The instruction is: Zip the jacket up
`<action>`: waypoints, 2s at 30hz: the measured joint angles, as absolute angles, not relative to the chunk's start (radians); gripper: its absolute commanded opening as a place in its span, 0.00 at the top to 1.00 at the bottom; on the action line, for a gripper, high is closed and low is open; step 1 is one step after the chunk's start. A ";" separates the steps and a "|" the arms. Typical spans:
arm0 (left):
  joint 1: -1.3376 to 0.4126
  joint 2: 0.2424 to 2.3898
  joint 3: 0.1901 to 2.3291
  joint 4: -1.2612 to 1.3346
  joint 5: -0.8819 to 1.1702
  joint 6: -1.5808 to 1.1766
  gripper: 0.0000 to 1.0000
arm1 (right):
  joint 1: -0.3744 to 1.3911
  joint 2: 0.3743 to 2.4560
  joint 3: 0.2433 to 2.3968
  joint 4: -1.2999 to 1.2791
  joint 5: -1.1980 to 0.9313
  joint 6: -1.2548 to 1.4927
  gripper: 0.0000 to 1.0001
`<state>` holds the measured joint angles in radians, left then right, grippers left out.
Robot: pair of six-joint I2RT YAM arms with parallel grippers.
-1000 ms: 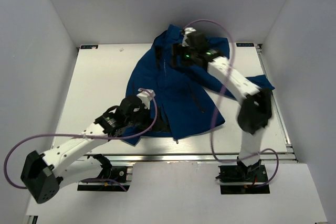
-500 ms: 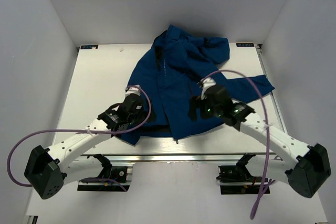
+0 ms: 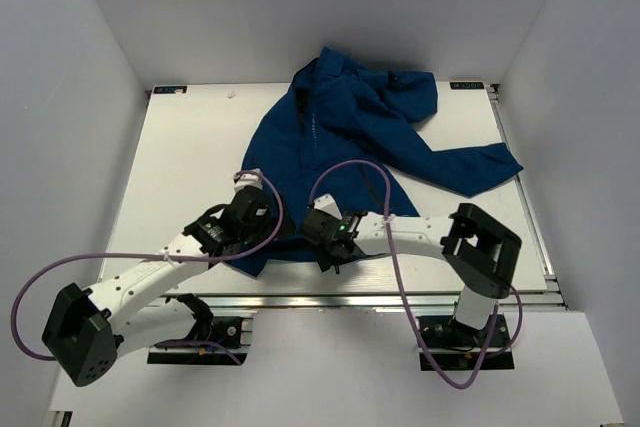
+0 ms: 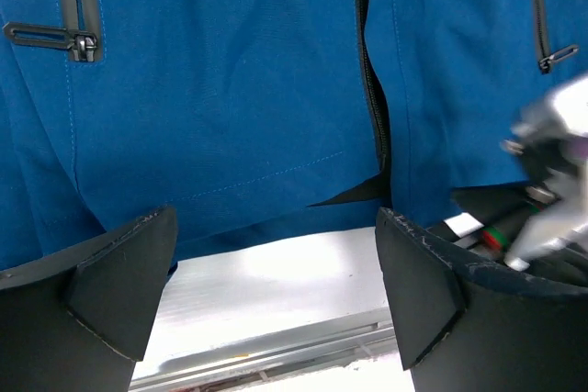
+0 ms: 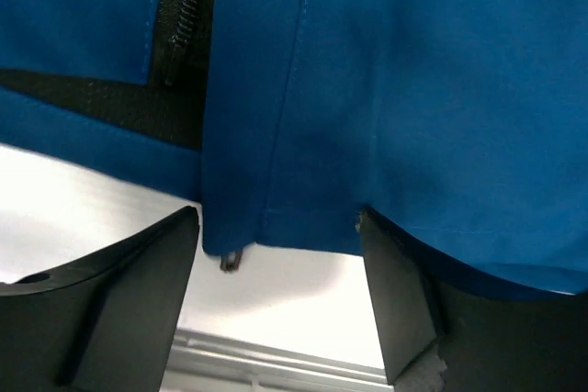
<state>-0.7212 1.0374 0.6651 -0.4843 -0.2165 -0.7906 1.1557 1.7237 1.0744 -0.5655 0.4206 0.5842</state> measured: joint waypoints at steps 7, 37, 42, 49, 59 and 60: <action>-0.719 0.991 0.627 -0.469 -0.206 -0.795 0.02 | 1.161 1.749 1.084 -0.568 0.423 0.625 0.53; -0.716 1.256 0.594 0.016 0.334 -0.630 0.02 | 0.903 1.200 0.694 -0.214 -0.139 0.570 1.00; -0.720 1.316 0.594 0.103 0.392 -0.649 0.12 | 0.896 1.201 0.689 -0.167 -0.214 0.560 1.00; -0.730 1.386 0.596 0.138 0.421 -0.659 0.16 | 0.868 1.190 0.665 -0.146 -0.245 0.559 1.00; -0.734 1.299 0.557 0.175 0.430 -0.690 0.09 | 0.837 1.186 0.656 -0.129 -0.276 0.561 1.00; -0.735 1.293 0.553 0.175 0.429 -0.691 0.09 | 0.835 1.186 0.656 -0.127 -0.277 0.561 1.00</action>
